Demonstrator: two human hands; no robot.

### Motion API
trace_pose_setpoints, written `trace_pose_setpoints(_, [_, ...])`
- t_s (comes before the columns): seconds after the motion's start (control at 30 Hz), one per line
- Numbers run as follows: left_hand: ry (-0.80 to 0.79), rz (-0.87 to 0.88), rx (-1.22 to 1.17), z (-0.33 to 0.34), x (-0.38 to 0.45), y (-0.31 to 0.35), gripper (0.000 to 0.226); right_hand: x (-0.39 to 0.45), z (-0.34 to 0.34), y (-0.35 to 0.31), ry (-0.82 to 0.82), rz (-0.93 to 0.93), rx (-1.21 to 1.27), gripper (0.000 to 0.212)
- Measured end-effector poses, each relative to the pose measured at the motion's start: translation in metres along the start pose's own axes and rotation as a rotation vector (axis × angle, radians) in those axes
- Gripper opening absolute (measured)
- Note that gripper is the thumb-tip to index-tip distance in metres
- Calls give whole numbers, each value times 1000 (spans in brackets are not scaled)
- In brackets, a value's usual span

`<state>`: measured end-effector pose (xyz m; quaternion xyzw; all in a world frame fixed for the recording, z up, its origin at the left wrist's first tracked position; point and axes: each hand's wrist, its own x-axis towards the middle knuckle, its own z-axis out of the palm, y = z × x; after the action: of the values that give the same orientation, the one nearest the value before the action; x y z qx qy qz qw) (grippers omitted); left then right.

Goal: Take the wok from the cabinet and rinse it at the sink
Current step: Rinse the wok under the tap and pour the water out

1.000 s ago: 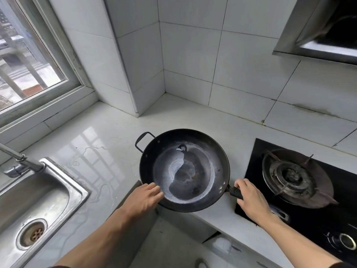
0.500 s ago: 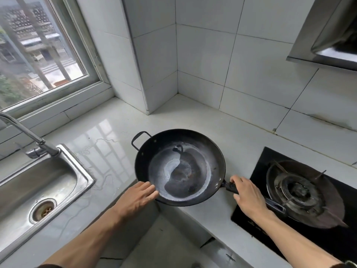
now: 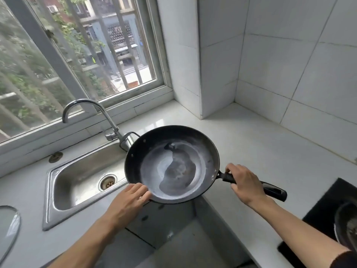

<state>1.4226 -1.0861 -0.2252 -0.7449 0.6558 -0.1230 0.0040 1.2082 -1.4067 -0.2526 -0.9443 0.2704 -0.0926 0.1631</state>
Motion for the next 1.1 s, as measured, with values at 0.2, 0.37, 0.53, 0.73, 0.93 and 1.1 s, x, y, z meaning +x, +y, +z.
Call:
trace_pose_setpoints(0.2, [21, -94, 49, -10, -65, -39, 18, 33, 23, -73, -17, -143, -40, 36])
trace_pose_setpoints(0.37, [32, -172, 29, -9, -120, -88, 28, 57, 40, -145, -30, -203, -74, 33])
trace_pose_setpoints(0.53, [53, -241, 17, -1, -173, -127, 28, 76, 61, -209, -68, -250, -100, 36])
trace_pose_setpoints(0.73, [42, -304, -2, 1, -218, -152, 29, 95, 84, -259, -131, -319, -123, 36])
trace_pose_setpoints(0.93, [14, -385, -16, 15, -241, -167, 27, 131, 107, -291, -169, -405, -145, 32])
trace_pose_setpoints(1.1, [18, -439, 4, 22, -237, -190, 15, 168, 131, -306, -226, -424, -102, 33])
